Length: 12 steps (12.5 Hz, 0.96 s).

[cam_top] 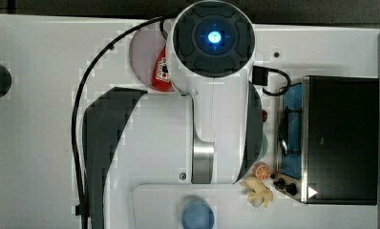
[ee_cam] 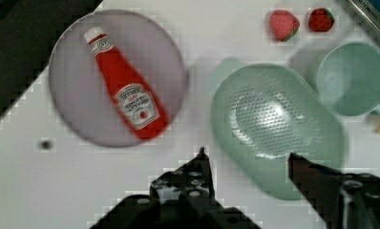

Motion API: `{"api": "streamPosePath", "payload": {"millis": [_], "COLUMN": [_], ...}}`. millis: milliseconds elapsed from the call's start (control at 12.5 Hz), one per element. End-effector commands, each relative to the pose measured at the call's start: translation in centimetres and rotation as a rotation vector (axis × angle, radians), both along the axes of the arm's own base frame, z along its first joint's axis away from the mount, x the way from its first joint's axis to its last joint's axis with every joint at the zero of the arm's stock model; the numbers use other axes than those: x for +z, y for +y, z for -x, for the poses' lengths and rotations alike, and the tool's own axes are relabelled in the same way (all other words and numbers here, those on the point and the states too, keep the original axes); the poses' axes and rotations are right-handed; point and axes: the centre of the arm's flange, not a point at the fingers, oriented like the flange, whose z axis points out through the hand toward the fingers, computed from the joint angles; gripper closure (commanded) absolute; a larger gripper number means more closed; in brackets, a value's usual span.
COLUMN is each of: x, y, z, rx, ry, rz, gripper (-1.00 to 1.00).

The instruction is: Drag strainer right to left.

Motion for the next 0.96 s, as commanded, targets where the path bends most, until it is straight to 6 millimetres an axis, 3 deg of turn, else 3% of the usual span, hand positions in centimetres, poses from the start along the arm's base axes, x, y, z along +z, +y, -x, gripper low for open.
{"api": "streamPosePath", "payload": {"millis": [80, 240, 480, 720, 960], "x": [6.4, 5.6, 1.4, -5.0, -12.8], "y": [-4.2, -4.2, -3.8, -3.5, -3.2], "z": [17.1, 17.0, 16.2, 14.6, 13.4], "rx": [-0.094, -0.094, -0.106, -0.134, -0.228], "ry": [0.006, 0.020, 0.060, 0.053, 0.030], "rz": [0.015, 0.014, 0.017, 0.020, 0.021], "gripper": [-0.59, -0.99, -1.00, -1.00, -1.00]}}
